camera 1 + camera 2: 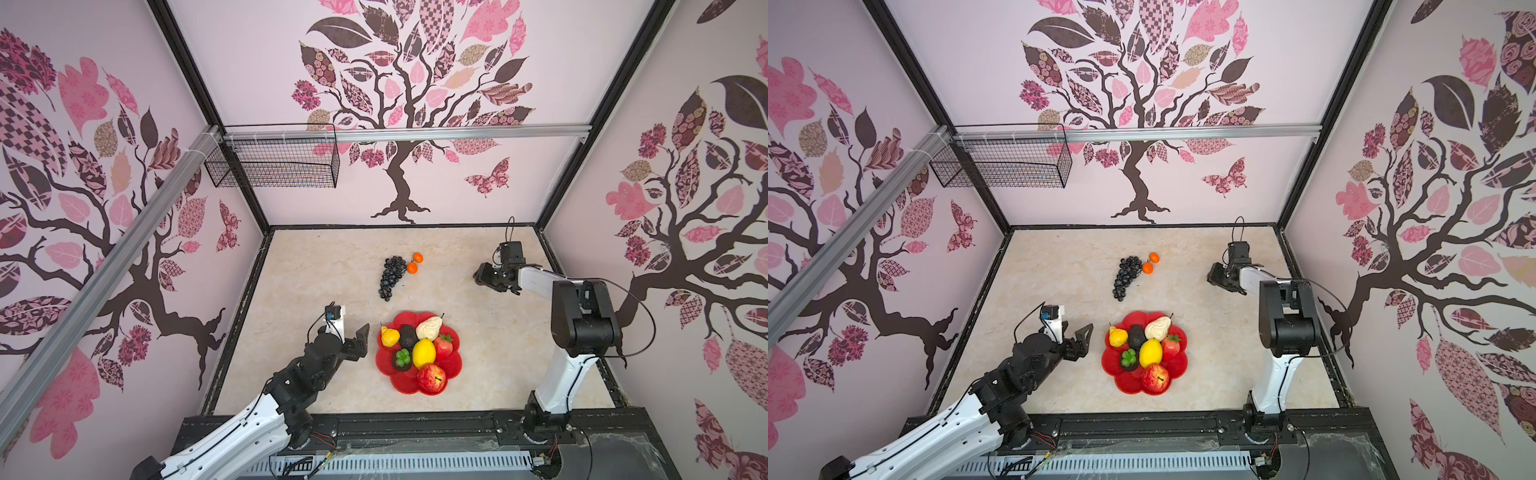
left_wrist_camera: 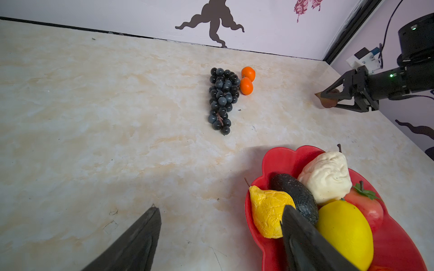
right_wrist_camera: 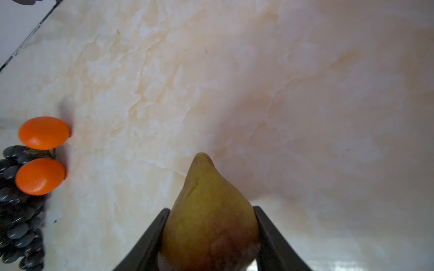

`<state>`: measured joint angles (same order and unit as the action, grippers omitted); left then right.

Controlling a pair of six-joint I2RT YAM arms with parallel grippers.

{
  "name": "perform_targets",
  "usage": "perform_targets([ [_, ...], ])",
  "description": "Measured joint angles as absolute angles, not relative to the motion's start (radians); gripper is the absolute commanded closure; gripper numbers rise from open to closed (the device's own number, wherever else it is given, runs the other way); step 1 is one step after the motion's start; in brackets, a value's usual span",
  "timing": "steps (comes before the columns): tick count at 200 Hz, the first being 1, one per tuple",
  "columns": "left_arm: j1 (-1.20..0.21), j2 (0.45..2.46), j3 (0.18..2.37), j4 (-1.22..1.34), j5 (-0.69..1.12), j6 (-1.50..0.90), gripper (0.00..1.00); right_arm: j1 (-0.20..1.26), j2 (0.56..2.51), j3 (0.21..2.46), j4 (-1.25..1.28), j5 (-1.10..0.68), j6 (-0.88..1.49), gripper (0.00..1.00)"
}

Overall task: Arrange fruit in a fruit bowl
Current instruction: Pick up the fruit from the top-right of the table.

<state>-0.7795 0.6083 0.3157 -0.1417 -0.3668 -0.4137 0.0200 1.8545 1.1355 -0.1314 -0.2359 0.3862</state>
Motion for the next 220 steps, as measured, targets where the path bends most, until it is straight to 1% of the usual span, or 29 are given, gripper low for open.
perform_targets([
  [20,-0.764,0.656,0.316,-0.114,-0.334,-0.414,0.16,0.041,1.763,1.076,-0.114,-0.272,0.398,0.44],
  [39,-0.738,0.724,0.317,-0.098,-0.278,-0.421,0.16,0.091,1.653,1.018,-0.097,-0.309,0.408,0.44],
  [65,-0.695,0.825,0.343,-0.113,-0.192,-0.480,0.16,0.194,1.494,0.944,-0.069,-0.364,0.423,0.44],
  [87,-0.685,0.894,0.419,-0.146,-0.139,-0.564,0.15,0.292,1.361,0.859,-0.022,-0.402,0.447,0.44],
  [104,-0.682,0.917,0.477,-0.153,-0.099,-0.629,0.14,0.373,1.296,0.802,0.006,-0.410,0.458,0.44],
  [143,-0.678,0.944,0.569,-0.140,0.033,-0.740,0.11,0.579,1.269,0.723,0.090,-0.408,0.473,0.45],
  [170,-0.678,0.968,0.591,-0.096,0.137,-0.815,0.11,0.698,1.269,0.706,0.135,-0.394,0.461,0.46],
  [220,-0.678,1.013,0.591,-0.004,0.290,-0.951,0.10,0.764,1.270,0.660,0.293,-0.390,0.442,0.46],
])
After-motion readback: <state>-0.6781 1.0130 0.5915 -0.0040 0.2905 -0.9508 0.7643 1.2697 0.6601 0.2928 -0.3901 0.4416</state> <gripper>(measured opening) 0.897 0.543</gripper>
